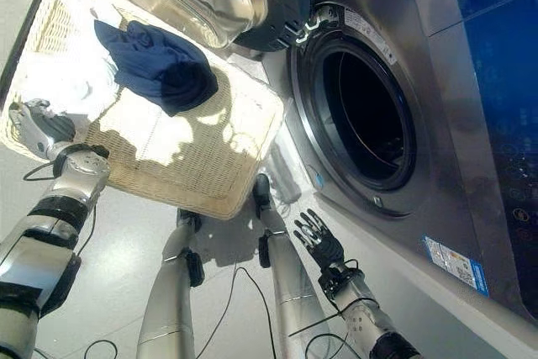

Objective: Put the clothes into the washing machine.

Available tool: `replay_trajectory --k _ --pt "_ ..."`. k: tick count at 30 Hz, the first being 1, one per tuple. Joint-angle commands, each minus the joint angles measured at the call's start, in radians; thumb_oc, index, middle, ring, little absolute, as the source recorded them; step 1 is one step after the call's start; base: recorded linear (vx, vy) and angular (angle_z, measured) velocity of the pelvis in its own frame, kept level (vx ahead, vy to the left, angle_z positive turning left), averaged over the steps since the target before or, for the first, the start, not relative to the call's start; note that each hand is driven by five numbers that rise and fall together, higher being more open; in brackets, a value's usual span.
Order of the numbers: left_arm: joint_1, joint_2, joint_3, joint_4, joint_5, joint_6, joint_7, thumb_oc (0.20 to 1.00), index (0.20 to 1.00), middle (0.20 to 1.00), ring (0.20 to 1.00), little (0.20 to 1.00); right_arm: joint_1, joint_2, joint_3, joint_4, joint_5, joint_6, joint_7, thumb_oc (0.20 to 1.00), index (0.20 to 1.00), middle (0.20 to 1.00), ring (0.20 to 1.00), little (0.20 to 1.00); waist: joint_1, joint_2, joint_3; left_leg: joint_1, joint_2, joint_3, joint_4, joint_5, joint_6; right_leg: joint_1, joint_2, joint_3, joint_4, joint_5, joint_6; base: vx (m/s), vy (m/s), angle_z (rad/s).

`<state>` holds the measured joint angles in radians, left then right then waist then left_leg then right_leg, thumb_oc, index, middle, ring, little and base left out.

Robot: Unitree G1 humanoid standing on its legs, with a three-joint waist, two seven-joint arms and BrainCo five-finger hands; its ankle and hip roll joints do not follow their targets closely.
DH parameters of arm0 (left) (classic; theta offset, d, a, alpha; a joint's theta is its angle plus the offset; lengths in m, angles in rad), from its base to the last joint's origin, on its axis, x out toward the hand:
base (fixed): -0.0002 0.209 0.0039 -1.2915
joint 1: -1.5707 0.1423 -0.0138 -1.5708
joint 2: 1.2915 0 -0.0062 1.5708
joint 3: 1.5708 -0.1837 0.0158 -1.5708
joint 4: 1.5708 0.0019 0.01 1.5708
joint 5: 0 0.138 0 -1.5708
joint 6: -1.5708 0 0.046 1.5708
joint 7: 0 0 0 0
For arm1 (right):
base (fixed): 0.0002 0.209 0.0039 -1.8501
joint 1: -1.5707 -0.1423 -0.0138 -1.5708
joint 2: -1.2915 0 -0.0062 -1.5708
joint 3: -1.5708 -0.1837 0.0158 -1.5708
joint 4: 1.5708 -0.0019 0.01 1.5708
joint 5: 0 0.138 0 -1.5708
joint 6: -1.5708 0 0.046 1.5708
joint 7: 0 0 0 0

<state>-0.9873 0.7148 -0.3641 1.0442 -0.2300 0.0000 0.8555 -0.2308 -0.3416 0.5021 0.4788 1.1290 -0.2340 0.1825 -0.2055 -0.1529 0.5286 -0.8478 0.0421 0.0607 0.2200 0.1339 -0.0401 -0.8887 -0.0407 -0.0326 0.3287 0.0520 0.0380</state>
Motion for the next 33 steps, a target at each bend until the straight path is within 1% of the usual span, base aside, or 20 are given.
replay_trajectory --k 1,3,5,8,11,13,14,15,17,18,20,22,23,25,26,29,30,31,32,33 --pt "0.063 -0.032 0.042 -0.048 0.003 -0.037 -0.035 0.2 0.2 0.2 0.2 0.2 0.099 -0.001 -0.02 -0.087 -0.026 -0.046 0.002 1.0 1.0 1.0 1.0 1.0 0.026 -0.009 -0.009 0.085 -0.095 0.062 0.064 -0.149 0.001 0.07 0.057 0.008 -0.161 0.099 0.053 -0.06 -0.156 0.06" --pt "0.123 -0.057 0.058 -0.105 0.001 -0.056 -0.059 0.2 0.2 0.2 0.2 0.2 0.102 0.016 -0.032 -0.086 -0.045 -0.055 -0.015 1.0 1.0 1.0 1.0 1.0 0.049 0.014 -0.009 0.146 -0.09 0.057 0.005 -0.124 -0.005 0.125 0.051 -0.01 -0.181 0.088 0.051 -0.04 -0.142 0.1" --pt "0.129 -0.059 0.06 -0.109 0.001 -0.061 -0.067 0.2 0.2 0.2 0.2 0.2 0.102 0.018 -0.033 -0.086 -0.047 -0.058 -0.016 1.0 1.0 1.0 1.0 1.0 0.052 0.016 -0.009 0.152 -0.089 0.056 -0.002 -0.121 -0.007 0.13 0.05 -0.013 -0.183 0.086 0.051 -0.03 -0.106 0.03" --pt "0.249 -0.114 0.074 -0.221 -0.014 -0.119 -0.125 0.2 0.2 0.2 0.2 0.2 0.084 0.055 -0.064 -0.079 -0.06 -0.067 -0.072 1.0 1.0 1.0 1.0 1.0 0.105 0.064 -0.009 0.263 -0.08 0.031 -0.115 -0.07 -0.015 0.233 0.038 -0.055 -0.215 0.068 0.048 -0.05 -0.182 0.08" --pt "0.323 -0.157 0.076 -0.28 -0.008 -0.172 -0.168 0.2 0.2 0.2 0.2 0.2 0.07 0.071 -0.084 -0.073 -0.083 -0.068 -0.092 1.0 1.0 1.0 1.0 1.0 0.132 0.093 -0.009 0.322 -0.079 0.013 -0.171 -0.044 -0.021 0.289 0.035 -0.071 -0.229 0.058 0.047 -0.04 -0.096 0.17" --pt "0.323 -0.157 0.076 -0.28 -0.008 -0.172 -0.168 0.2 0.2 0.2 0.2 0.2 0.07 0.071 -0.084 -0.073 -0.083 -0.068 -0.092 1.0 1.0 1.0 1.0 1.0 0.132 0.093 -0.009 0.322 -0.079 0.013 -0.171 -0.044 -0.021 0.289 0.035 -0.071 -0.229 0.058 0.047 -0.02 -0.036 0.03" --pt "0.348 -0.176 0.076 -0.308 -0.001 -0.179 -0.169 0.2 0.2 0.2 0.2 0.2 0.065 0.075 -0.091 -0.074 -0.09 -0.067 -0.1 1.0 1.0 1.0 1.0 1.0 0.141 0.102 -0.009 0.341 -0.077 0.008 -0.19 -0.035 -0.021 0.309 0.034 -0.079 -0.234 0.055 0.047 -0.1 -0.174 0.12" --pt "0.451 -0.232 0.072 -0.42 -0.022 -0.246 -0.239 0.2 0.2 0.2 0.2 0.2 0.044 0.097 -0.117 -0.076 -0.132 -0.06 -0.124 1.0 1.0 1.0 1.0 1.0 0.172 0.132 -0.009 0.415 -0.074 -0.004 -0.216 -0.025 -0.025 0.397 0.02 -0.112 -0.247 0.041 0.05 -0.11 -0.182 0.12" --pt "0.471 -0.237 0.074 -0.448 -0.039 -0.262 -0.269 0.2 0.2 0.2 0.2 0.2 0.044 0.099 -0.121 -0.078 -0.146 -0.057 -0.126 1.0 1.0 1.0 1.0 1.0 0.177 0.137 -0.009 0.426 -0.074 -0.006 -0.215 -0.026 -0.025 0.409 0.017 -0.118 -0.245 0.038 0.05 -0.07 -0.115 0.21" --pt "0.504 -0.251 0.078 -0.502 -0.072 -0.284 -0.323 0.2 0.2 0.2 0.2 0.2 0.043 0.1 -0.125 -0.084 -0.179 -0.052 -0.135 1.0 1.0 1.0 1.0 1.0 0.185 0.145 -0.009 0.444 -0.074 -0.01 -0.214 -0.026 -0.025 0.432 0.013 -0.127 -0.245 0.033 0.048 -0.03 -0.055 0.31" --pt "0.52 -0.253 0.073 -0.536 -0.091 -0.284 -0.345 0.2 0.2 0.2 0.2 0.2 0.043 0.1 -0.127 -0.087 -0.195 -0.052 -0.137 1.0 1.0 1.0 1.0 1.0 0.188 0.149 -0.009 0.453 -0.074 -0.011 -0.213 -0.027 -0.025 0.444 0.01 -0.131 -0.245 0.031 0.048 -0.04 -0.042 0.27" --pt "0.559 -0.265 0.081 -0.595 -0.156 -0.309 -0.433 0.2 0.2 0.2 0.2 0.2 0.04 0.097 -0.135 -0.092 -0.235 -0.045 -0.141 1.0 1.0 1.0 1.0 1.0 0.196 0.158 -0.009 0.477 -0.075 -0.013 -0.214 -0.029 -0.024 0.472 0.005 -0.14 -0.247 0.028 0.049 -0.04 -0.051 0.1" --pt "0.574 -0.269 0.084 -0.625 -0.176 -0.307 -0.466 0.2 0.2 0.2 0.2 0.2 0.039 0.095 -0.134 -0.097 -0.246 -0.045 -0.143 1.0 1.0 1.0 1.0 1.0 0.198 0.16 -0.009 0.487 -0.074 -0.013 -0.215 -0.03 -0.023 0.484 0.003 -0.143 -0.248 0.026 0.048 -0.03 -0.054 0.05" --pt "0.619 -0.281 0.079 -0.7 -0.273 -0.313 -0.592 0.2 0.2 0.2 0.2 0.2 0.034 0.089 -0.133 -0.109 -0.326 -0.038 -0.16 1.0 1.0 1.0 1.0 1.0 0.207 0.165 -0.009 0.515 -0.075 -0.014 -0.216 -0.035 -0.022 0.517 -0.001 -0.151 -0.252 0.021 0.047 -0.02 -0.042 0.04" --pt "0.624 -0.283 0.08 -0.707 -0.278 -0.314 -0.606 0.2 0.2 0.2 0.2 0.2 0.034 0.088 -0.132 -0.11 -0.344 -0.038 -0.161 1.0 1.0 1.0 1.0 1.0 0.207 0.166 -0.009 0.519 -0.075 -0.014 -0.217 -0.036 -0.022 0.521 -0.001 -0.152 -0.254 0.02 0.047 0.0 0.0 0.0" --pt "0.669 -0.291 0.074 -0.784 -0.379 -0.304 -0.735 0.2 0.2 0.2 0.2 0.2 0.021 0.062 -0.123 -0.121 -0.522 -0.048 -0.224 1.0 1.0 1.0 1.0 1.0 0.216 0.17 -0.009 0.549 -0.077 -0.016 -0.222 -0.039 -0.02 0.558 -0.003 -0.158 -0.264 0.019 0.047 0.0 -0.022 0.05" --pt "0.669 -0.291 0.074 -0.784 -0.379 -0.304 -0.735 0.2 0.2 0.2 0.2 0.2 0.021 0.062 -0.123 -0.121 -0.522 -0.048 -0.224 1.0 1.0 1.0 1.0 1.0 0.216 0.17 -0.009 0.549 -0.077 -0.016 -0.222 -0.039 -0.02 0.558 -0.003 -0.158 -0.264 0.019 0.047 0.0 -0.012 0.04" --pt "0.679 -0.291 0.07 -0.804 -0.399 -0.298 -0.762 0.2 0.2 0.2 0.2 0.2 0.014 0.05 -0.116 -0.126 -0.577 -0.047 -0.256 1.0 1.0 1.0 1.0 1.0 0.218 0.171 -0.009 0.557 -0.078 -0.017 -0.221 -0.041 -0.019 0.567 -0.003 -0.159 -0.265 0.017 0.047 0.01 -0.007 0.05" --pt "0.703 -0.293 0.066 -0.842 -0.438 -0.29 -0.825 0.2 0.2 0.2 0.2 0.2 -0.007 0.02 -0.102 -0.136 -0.742 -0.048 -0.314 1.0 1.0 1.0 1.0 1.0 0.221 0.173 -0.009 0.576 -0.077 -0.013 -0.226 -0.044 -0.017 0.587 -0.003 -0.16 -0.269 0.014 0.046 0.01 -0.01 0.05" --pt "0.707 -0.291 0.066 -0.853 -0.447 -0.282 -0.84 0.2 0.2 0.2 0.2 0.2 -0.016 0.008 -0.096 -0.141 -0.768 -0.043 -0.332 1.0 1.0 1.0 1.0 1.0 0.223 0.173 -0.009 0.581 -0.077 -0.014 -0.226 -0.046 -0.016 0.593 -0.003 -0.16 -0.269 0.013 0.047 0.0 0.0 0.0"
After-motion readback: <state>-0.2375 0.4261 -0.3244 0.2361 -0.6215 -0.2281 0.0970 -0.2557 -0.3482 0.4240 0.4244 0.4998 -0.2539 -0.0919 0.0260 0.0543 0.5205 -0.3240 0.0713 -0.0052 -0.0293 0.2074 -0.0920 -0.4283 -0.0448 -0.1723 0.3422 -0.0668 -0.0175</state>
